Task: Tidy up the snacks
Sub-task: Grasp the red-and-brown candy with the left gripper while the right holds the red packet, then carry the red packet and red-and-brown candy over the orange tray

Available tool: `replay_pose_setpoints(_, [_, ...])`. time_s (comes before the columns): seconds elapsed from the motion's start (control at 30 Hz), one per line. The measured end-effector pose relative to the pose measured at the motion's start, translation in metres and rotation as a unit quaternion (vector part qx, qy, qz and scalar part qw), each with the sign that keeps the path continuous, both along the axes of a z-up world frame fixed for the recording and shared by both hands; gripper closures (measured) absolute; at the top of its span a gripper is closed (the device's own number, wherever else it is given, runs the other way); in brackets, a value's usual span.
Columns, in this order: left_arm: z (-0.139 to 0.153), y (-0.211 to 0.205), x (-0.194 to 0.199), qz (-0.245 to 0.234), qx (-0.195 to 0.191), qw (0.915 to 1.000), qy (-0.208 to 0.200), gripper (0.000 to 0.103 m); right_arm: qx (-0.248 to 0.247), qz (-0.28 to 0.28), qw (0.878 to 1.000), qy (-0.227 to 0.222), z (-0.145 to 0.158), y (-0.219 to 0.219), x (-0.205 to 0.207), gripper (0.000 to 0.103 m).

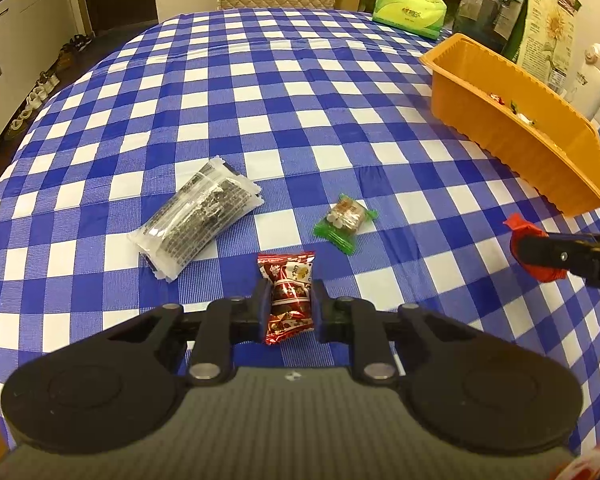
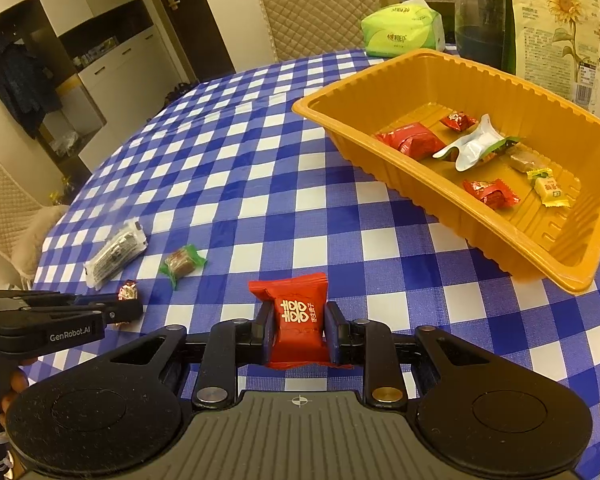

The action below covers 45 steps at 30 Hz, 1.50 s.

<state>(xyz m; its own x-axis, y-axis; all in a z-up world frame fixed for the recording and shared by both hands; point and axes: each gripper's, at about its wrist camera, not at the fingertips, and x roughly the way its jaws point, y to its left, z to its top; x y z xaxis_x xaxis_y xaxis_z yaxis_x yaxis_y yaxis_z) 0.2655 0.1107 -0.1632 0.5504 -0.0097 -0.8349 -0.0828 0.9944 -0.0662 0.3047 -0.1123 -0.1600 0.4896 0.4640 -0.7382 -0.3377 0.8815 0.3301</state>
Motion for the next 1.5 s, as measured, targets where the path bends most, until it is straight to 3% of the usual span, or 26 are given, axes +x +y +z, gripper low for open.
replay_pose_setpoints(0.4, [0.024, -0.020, -0.020, -0.037, -0.001, 0.9993, -0.012, 0.085, 0.011, -0.010, 1.000, 0.000, 0.009, -0.022, -0.019, 0.077])
replay_pose_setpoints(0.73, [0.058, -0.057, -0.014, -0.099, -0.004, 0.9944, -0.036, 0.085, 0.013, -0.034, 0.999, -0.003, 0.030, -0.045, -0.033, 0.077])
replay_pose_setpoints(1.07, [0.083, -0.109, 0.020, -0.175, -0.001, 0.9821, -0.071, 0.085, 0.018, -0.074, 0.997, -0.024, 0.056, -0.072, -0.028, 0.077])
replay_pose_setpoints(1.33, [0.096, -0.155, 0.063, -0.228, 0.006, 0.9690, -0.096, 0.085, 0.018, -0.112, 0.993, -0.039, 0.068, -0.095, -0.004, 0.077])
replay_pose_setpoints(1.5, [0.099, -0.174, 0.093, -0.242, 0.008, 0.9651, -0.100, 0.085, 0.016, -0.129, 0.990, -0.046, 0.070, -0.108, 0.016, 0.077])
